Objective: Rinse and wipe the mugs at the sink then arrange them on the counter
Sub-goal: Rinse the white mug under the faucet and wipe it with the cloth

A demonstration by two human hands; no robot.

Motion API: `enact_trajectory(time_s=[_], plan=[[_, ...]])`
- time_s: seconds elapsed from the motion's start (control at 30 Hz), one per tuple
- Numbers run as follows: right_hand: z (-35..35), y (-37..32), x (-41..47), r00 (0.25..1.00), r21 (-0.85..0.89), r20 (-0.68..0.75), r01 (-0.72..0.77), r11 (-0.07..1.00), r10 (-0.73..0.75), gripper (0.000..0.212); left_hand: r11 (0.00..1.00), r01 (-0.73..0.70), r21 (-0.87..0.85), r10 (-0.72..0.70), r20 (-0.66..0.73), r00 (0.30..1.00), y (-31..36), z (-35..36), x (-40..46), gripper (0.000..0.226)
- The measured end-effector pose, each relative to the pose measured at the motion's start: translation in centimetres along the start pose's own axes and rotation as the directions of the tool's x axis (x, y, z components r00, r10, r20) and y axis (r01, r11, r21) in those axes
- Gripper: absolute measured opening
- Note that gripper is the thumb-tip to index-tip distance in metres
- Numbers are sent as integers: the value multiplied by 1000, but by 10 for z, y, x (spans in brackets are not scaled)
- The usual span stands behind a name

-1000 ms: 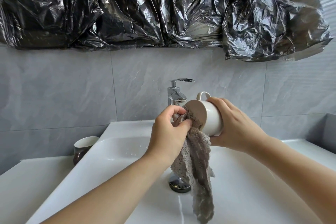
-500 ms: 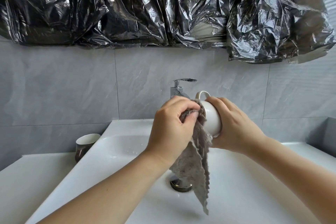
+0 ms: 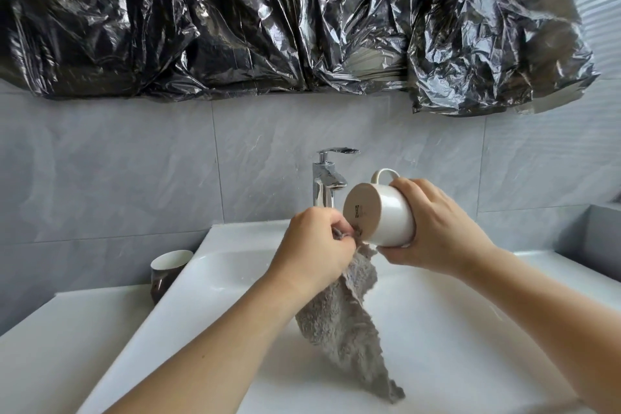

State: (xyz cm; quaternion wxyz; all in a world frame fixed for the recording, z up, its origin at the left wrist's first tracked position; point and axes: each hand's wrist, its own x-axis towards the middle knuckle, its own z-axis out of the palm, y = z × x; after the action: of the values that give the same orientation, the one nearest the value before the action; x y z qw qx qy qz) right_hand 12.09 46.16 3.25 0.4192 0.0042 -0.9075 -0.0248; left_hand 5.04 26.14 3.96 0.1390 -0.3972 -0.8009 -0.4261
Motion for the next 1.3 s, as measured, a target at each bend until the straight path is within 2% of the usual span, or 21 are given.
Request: enact_trajectory(time_s=[0.13, 0.33, 0.53, 0.73, 0.8, 0.87, 0.9, 0.93, 0.97, 1.03, 1.07, 1.13, 1.2, 1.23, 1.3], plan=[[-30, -22, 1, 1000, -25, 18, -17, 1000, 17, 88, 994, 53, -100, -56, -30, 998, 22, -33, -5, 11], [-123, -61, 6, 993, -25, -34, -113, 993, 112, 92, 987, -39, -157, 11, -175, 984, 91, -96, -27, 7], [-203, -100, -30, 977, 3, 32, -209, 978, 209, 95, 984, -57, -168, 29, -160, 987, 138, -130, -85, 3], [-238, -118, -109, 960, -27, 132, -244, 969, 245, 88, 996, -84, -12, 84, -4, 996, 107, -76, -201, 9], [-242, -120, -139, 957, -86, 194, -203, 975, 216, 85, 998, -11, 60, 2, 143, 990, 91, -51, -234, 14], [-244, -120, -164, 949, -139, 257, -151, 979, 183, 82, 980, 8, 200, -82, 369, 926, 81, -33, -253, 21], [-246, -118, -175, 944, -158, 283, -128, 979, 169, 81, 960, -7, 279, -121, 436, 892, 81, -29, -257, 25], [-248, -115, -185, 941, -175, 301, -104, 979, 154, 80, 952, 2, 305, -144, 445, 884, 86, -28, -255, 28], [-251, -112, -194, 941, -196, 308, -80, 977, 139, 79, 963, 40, 265, -152, 416, 897, 95, -30, -249, 29], [-259, -101, -207, 943, -238, 313, -35, 971, 111, 77, 985, 171, -22, -155, 330, 931, 124, -37, -232, 25], [-262, -96, -211, 941, -254, 322, -17, 967, 101, 77, 945, 252, -207, -175, 329, 928, 143, -42, -224, 19], [-268, -87, -219, 931, -285, 352, 5, 958, 100, 76, 803, 420, -422, -198, 476, 857, 179, -42, -215, 12], [-272, -79, -224, 918, -314, 383, 25, 949, 103, 76, 792, 462, -399, -175, 577, 798, 202, -29, -208, 21], [-274, -75, -226, 911, -327, 398, 37, 944, 102, 75, 808, 451, -378, -169, 585, 793, 210, -19, -204, 24], [-278, -66, -231, 901, -354, 423, 72, 932, 91, 75, 840, 402, -365, -148, 559, 816, 220, 0, -197, 17]])
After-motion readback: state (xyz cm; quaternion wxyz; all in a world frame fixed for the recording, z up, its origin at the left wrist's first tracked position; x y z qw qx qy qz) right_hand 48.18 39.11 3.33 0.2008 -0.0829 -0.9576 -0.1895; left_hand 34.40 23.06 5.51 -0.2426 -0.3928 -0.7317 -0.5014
